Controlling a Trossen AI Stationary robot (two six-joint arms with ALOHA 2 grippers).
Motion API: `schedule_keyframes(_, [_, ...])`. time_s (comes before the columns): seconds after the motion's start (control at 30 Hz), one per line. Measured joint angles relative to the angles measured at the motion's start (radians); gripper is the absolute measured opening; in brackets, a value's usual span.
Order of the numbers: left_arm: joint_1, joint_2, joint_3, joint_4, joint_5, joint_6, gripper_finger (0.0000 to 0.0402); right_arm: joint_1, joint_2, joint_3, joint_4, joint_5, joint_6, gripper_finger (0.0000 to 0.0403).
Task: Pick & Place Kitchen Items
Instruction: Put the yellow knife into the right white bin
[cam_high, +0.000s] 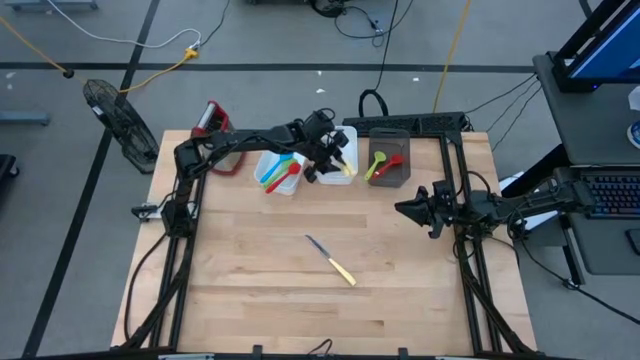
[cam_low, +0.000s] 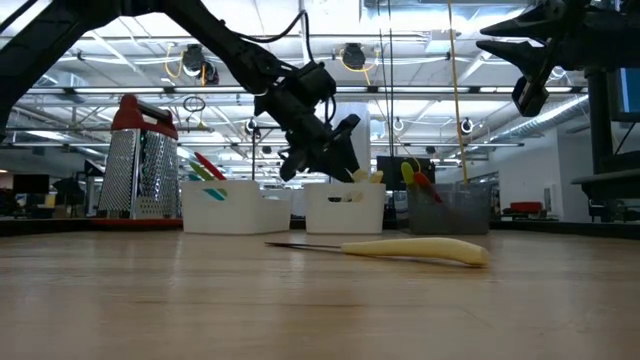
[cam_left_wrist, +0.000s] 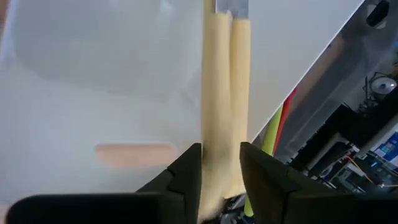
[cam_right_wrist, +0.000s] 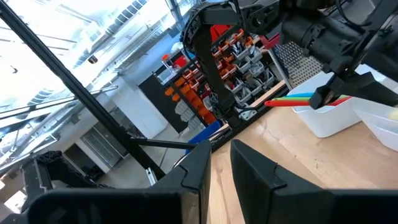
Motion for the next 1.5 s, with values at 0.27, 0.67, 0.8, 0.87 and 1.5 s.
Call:
schedule_keyframes(0.27, [0.0,0.0,0.0,0.043,-0.02,0.041,0.0183,0.0,0.0,0.0,0.0,0.0,0.0,0.0055])
schedule_keyframes(0.67, [-0.011,-0.054,0.001,0.309,0.078,0.102,0.0258,0.0,0.0,0.0,0.0,0.0,0.0,0.0055])
schedule_keyframes(0.8, [-0.069,-0.114,0.002,0.291,0.034,0.184,0.0251,0.0,0.0,0.0,0.0,-0.001,0.0,0.0055])
schedule_keyframes(0.87, [-0.106,-0.146,0.002,0.256,0.003,0.226,0.0246,0.0,0.0,0.0,0.0,0.0,0.0,0.0055])
schedule_keyframes(1.5, [-0.489,-0.267,0.001,0.03,-0.365,0.205,0.0236,0.0,0.0,0.0,0.0,0.0,0.0,0.0055])
